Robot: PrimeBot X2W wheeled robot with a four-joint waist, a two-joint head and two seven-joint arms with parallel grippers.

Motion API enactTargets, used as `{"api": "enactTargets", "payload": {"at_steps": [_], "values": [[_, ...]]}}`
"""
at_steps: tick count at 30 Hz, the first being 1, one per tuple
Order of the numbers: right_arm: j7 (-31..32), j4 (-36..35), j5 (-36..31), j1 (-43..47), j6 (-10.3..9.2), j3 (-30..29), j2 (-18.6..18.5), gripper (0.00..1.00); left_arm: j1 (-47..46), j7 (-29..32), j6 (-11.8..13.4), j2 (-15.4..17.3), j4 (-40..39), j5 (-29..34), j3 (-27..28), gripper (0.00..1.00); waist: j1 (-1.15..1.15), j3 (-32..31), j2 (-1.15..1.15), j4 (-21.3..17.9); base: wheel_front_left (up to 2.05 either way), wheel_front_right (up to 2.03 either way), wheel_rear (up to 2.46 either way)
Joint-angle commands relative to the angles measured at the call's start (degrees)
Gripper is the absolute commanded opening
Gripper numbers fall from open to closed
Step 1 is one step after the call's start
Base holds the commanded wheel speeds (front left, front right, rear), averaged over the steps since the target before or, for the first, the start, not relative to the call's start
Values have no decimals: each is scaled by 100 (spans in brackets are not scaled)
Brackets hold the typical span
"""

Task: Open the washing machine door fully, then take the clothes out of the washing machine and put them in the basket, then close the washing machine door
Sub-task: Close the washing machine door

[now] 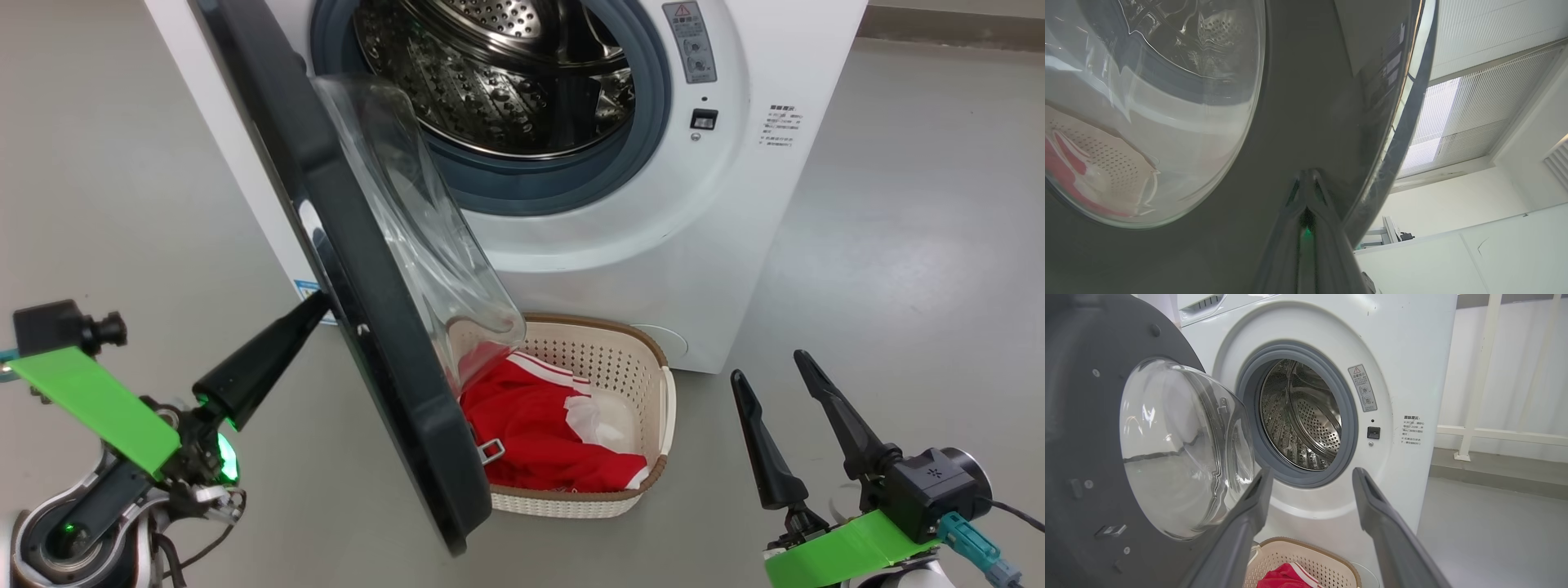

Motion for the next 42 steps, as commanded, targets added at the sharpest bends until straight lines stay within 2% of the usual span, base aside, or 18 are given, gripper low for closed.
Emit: {"api": "enactTargets", "payload": {"at_steps": [1,6,7,8,9,10,15,19,20,22,25,32,36,42], "values": [[-38,-137,26,-199,36,125,0,100,-38,-48,37,89,-172,-108,150,0,0,2,0,-16,0,0,0],[-38,-143,19,-195,36,109,0,100,36,-255,10,89,-150,-109,250,0,0,14,0,-27,0,0,0],[-38,-145,17,-188,36,104,0,100,65,-291,-20,89,-146,-92,268,14,0,11,0,-23,0,0,0],[-38,-143,14,-180,36,98,0,100,98,-338,-53,89,-144,-65,288,42,0,7,0,-18,0,0,0],[-38,-138,10,-173,36,96,0,100,135,-385,-93,98,-143,-17,302,84,0,4,0,-14,0,0,0],[-38,-132,6,-170,36,102,0,100,177,-439,-137,125,-141,62,309,100,0,1,0,-11,0,0,0],[-38,-91,35,-164,36,176,0,100,314,-949,-546,283,-131,659,356,100,0,-43,0,10,0,0,0],[-38,-74,49,-154,36,219,0,100,492,-1624,-1086,620,-90,1720,213,100,0,-86,0,21,0,0,0],[-38,-74,49,-154,36,219,0,100,492,-1624,-1086,620,-90,1720,213,100,0,-86,0,21,0,0,0],[-38,-63,50,-149,36,224,0,100,556,-2097,-1388,724,-96,2240,153,100,0,-103,0,26,0,0,0],[-38,-50,47,-136,36,226,0,100,714,-2874,-1635,858,-57,3122,-130,100,0,-134,0,32,0,0,0],[-38,-28,103,-117,36,323,0,100,1057,-4620,-1745,1093,196,4642,-746,100,0,-215,0,3,0,0,0],[-38,-42,76,-123,36,351,1,100,1255,-5464,-1758,1285,426,5140,-1104,100,0,-214,0,-41,0,0,0],[-38,-43,40,-84,36,296,1,100,1429,-5867,-1762,1482,701,5379,-1437,100,0,-240,0,-76,0,0,0]]}}
